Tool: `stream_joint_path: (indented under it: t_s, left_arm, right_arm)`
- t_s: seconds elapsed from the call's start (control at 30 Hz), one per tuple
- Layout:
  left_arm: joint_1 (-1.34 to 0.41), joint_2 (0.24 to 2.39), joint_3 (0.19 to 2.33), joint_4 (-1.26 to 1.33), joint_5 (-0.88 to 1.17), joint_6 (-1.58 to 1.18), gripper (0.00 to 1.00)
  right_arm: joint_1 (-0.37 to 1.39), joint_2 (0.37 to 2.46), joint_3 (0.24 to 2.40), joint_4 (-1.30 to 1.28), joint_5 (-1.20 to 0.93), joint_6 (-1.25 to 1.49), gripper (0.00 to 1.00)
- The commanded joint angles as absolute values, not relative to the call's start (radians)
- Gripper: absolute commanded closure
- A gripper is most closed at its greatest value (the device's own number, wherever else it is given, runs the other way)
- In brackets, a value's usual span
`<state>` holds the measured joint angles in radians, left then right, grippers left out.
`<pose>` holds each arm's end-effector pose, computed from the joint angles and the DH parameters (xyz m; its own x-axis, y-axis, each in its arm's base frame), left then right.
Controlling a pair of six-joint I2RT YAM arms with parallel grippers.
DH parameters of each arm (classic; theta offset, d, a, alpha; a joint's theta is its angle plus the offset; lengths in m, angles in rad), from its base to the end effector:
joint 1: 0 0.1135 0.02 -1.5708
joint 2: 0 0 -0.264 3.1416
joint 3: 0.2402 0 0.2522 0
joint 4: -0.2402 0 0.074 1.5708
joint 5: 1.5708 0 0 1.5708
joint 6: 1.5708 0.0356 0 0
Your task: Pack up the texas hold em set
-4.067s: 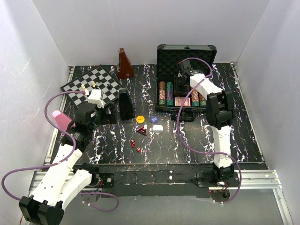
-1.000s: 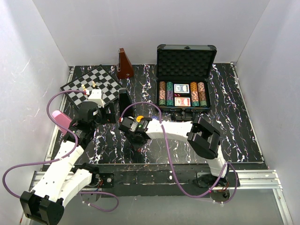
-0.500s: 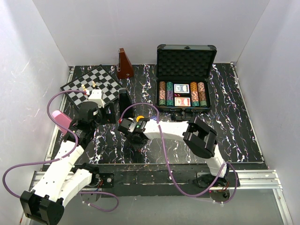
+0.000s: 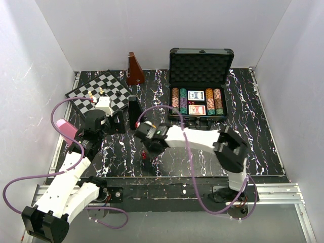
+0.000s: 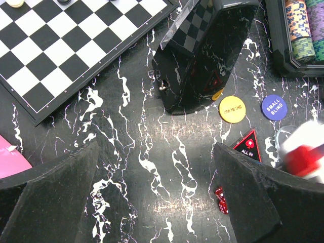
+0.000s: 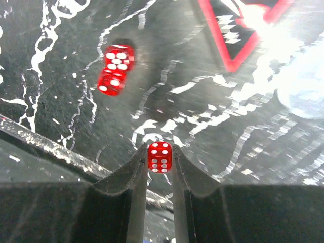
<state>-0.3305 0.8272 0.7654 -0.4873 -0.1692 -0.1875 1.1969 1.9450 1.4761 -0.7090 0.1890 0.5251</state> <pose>0.1746 -0.0536 0.2956 -0.5193 -0.0161 -0.8544 0.0888 0.9934 -0.0726 0.1537 0.3735 0.2014 -0.7371 -0.5307 -0.4183 -0.5993 0.7995 0.0417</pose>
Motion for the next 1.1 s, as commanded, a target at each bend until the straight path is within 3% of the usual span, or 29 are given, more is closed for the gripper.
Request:
stream_joint_path:
  t_s: [0.0,0.2,0.43,1.07]
  left_arm:
    - [-0.33,0.808,0.793,-0.489,-0.179,-0.192,0.02]
    - [-0.331,0.799,0.793,-0.491,-0.176,-0.192,0.02]
    - [-0.33,0.798,0.792,-0.489,-0.176,-0.192,0.02]
    - [-0.33,0.819,0.795,-0.489,-0.175,-0.187,0.02]
  right_arm:
    - [1.025,1.732,1.425,-0.75,0.235,0.505,0.99]
    - [0.712,1.687,1.442,-0.744,0.196,0.361,0.99]
    - [0.451,1.848,1.641,-0.736,0.13,0.278,0.99]
    - [0.308,2.216,1.991,-0.759,0.166,0.216,0.99]
